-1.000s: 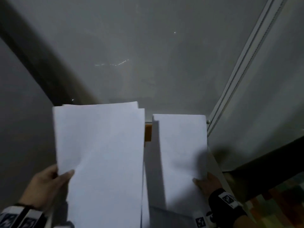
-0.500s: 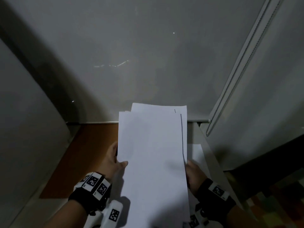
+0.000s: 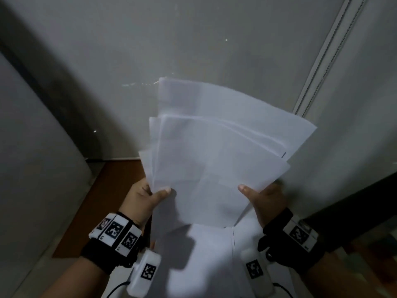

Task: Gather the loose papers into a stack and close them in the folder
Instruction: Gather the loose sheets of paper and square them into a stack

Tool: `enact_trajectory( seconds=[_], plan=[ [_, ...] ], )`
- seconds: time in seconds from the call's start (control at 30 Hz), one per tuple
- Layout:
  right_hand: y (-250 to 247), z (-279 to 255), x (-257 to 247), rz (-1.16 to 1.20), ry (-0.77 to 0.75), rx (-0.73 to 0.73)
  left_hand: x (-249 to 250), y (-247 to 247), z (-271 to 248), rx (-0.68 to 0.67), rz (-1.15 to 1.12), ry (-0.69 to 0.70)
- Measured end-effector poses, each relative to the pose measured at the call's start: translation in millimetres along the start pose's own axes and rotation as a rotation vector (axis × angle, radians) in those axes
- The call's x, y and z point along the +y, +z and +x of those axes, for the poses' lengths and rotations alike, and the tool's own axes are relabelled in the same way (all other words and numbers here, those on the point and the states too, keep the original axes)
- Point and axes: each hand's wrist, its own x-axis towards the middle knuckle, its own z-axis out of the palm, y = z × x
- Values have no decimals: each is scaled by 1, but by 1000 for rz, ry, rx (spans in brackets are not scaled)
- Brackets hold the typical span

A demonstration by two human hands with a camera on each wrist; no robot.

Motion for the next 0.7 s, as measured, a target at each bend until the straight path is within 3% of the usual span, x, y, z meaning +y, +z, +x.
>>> enact_trajectory(
  seconds=[0.17,0.3,0.47,0.53,0.6,0.7],
  plan=[
    [10,-7,32,-96,80,-206,-30,-5,-14,-72,14,-208],
    [19,-11,34,-8,180,-155,-32,1,-12,-18,93,-233],
    [26,-8,31,-38,152,-70,-33,17,-15,87,122,-237],
    [30,-18,44,-52,246,-63,-59,15,-24,131,323,-336],
    [32,-28,54,-29,334,-37,-81,14,-37,47,627,-421],
    [21,-24,58,9,345,64,-97,9,-59,53,925,-533]
  ],
)
